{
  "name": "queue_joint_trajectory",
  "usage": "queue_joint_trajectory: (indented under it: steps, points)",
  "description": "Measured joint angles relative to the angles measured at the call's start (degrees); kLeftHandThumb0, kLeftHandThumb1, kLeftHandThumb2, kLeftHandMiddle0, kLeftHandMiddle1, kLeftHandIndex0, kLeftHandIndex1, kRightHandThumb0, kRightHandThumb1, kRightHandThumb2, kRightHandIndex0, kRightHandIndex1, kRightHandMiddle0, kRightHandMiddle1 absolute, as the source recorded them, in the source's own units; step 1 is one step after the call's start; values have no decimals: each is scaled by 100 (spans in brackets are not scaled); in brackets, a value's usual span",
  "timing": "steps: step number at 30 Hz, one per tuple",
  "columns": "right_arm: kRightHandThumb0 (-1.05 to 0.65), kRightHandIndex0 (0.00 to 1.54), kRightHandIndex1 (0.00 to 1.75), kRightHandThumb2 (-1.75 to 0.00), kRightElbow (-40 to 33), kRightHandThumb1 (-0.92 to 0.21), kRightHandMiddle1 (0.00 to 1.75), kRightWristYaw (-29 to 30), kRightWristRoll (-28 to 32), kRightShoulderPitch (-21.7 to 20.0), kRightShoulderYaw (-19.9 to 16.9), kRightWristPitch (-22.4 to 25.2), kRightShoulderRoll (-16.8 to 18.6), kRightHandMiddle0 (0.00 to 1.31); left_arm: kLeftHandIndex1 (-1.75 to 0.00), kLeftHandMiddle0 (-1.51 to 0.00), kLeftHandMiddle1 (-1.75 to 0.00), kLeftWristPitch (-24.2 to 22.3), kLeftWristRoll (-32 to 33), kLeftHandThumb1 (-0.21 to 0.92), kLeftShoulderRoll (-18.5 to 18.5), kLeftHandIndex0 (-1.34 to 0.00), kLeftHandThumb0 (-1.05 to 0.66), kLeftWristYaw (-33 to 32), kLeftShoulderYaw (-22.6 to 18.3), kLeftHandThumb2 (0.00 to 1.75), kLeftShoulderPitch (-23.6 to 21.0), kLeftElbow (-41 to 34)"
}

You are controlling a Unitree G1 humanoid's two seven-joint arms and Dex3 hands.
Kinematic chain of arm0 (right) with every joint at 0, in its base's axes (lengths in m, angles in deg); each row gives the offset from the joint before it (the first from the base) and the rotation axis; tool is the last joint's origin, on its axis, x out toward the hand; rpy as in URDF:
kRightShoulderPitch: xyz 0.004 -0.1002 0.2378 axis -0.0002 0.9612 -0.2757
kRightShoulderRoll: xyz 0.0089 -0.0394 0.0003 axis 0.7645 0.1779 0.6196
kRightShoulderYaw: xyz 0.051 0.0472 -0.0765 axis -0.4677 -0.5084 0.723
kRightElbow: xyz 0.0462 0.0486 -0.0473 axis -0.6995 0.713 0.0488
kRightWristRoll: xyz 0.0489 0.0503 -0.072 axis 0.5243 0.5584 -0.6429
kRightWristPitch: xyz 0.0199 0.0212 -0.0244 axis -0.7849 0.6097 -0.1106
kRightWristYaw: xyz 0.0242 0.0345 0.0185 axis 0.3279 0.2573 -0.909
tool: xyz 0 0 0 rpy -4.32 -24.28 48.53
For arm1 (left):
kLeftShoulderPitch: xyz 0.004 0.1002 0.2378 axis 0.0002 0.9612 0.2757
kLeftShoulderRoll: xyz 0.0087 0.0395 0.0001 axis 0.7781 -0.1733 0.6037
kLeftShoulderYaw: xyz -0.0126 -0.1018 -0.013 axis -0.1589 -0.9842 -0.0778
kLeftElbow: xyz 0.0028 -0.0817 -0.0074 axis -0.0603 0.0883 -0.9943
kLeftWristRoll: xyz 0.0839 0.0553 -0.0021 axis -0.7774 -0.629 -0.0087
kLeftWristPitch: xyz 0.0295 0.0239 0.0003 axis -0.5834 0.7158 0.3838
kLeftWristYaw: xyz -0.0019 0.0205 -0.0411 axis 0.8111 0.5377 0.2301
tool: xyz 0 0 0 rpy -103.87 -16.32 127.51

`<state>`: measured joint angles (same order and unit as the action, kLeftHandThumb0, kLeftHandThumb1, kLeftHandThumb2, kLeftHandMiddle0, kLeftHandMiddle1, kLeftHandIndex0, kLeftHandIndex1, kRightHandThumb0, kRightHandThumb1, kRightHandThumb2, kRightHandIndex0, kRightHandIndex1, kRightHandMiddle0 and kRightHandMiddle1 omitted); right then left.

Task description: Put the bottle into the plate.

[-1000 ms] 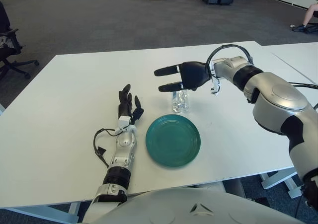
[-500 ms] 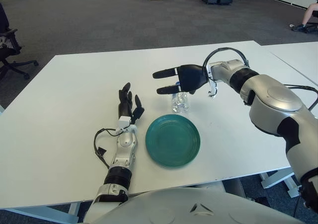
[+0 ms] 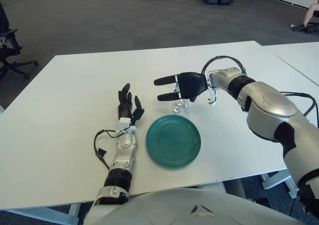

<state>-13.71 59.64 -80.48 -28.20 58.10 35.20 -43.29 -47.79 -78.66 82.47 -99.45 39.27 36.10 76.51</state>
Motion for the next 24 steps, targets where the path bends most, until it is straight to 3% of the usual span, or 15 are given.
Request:
queue_joint_trajectory:
  steps: [24]
  points:
    - [-74, 0, 0, -47, 360, -92, 1, -276, 226, 206, -14, -214, 30, 1, -76, -33, -2, -36, -8, 92, -14, 0, -78, -50, -5, 82, 87, -128]
